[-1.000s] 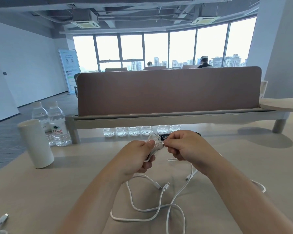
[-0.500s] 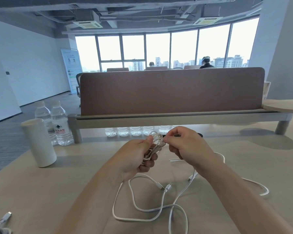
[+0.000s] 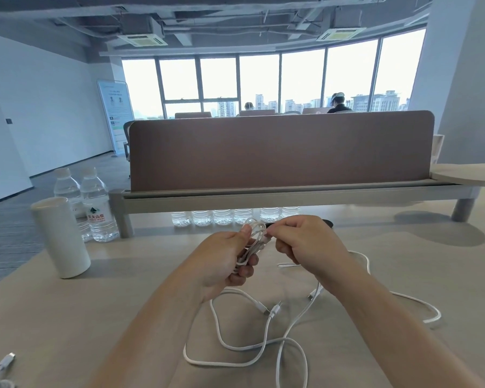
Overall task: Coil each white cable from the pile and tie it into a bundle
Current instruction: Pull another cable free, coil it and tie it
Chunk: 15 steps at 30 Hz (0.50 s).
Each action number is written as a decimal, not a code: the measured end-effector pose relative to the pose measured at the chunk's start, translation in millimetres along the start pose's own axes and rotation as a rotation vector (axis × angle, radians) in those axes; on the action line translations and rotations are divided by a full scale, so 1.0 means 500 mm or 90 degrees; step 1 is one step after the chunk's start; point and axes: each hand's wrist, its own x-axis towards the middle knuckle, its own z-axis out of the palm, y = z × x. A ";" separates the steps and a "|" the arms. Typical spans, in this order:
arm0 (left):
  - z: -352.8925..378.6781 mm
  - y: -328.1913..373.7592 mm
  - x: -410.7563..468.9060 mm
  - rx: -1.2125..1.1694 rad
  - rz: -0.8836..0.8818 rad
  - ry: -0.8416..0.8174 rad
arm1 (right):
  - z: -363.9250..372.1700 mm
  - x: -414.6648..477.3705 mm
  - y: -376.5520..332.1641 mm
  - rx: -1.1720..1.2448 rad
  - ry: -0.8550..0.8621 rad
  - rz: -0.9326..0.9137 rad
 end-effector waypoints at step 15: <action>-0.007 0.006 -0.006 -0.032 -0.029 -0.041 | 0.012 0.002 0.014 -0.085 -0.005 -0.034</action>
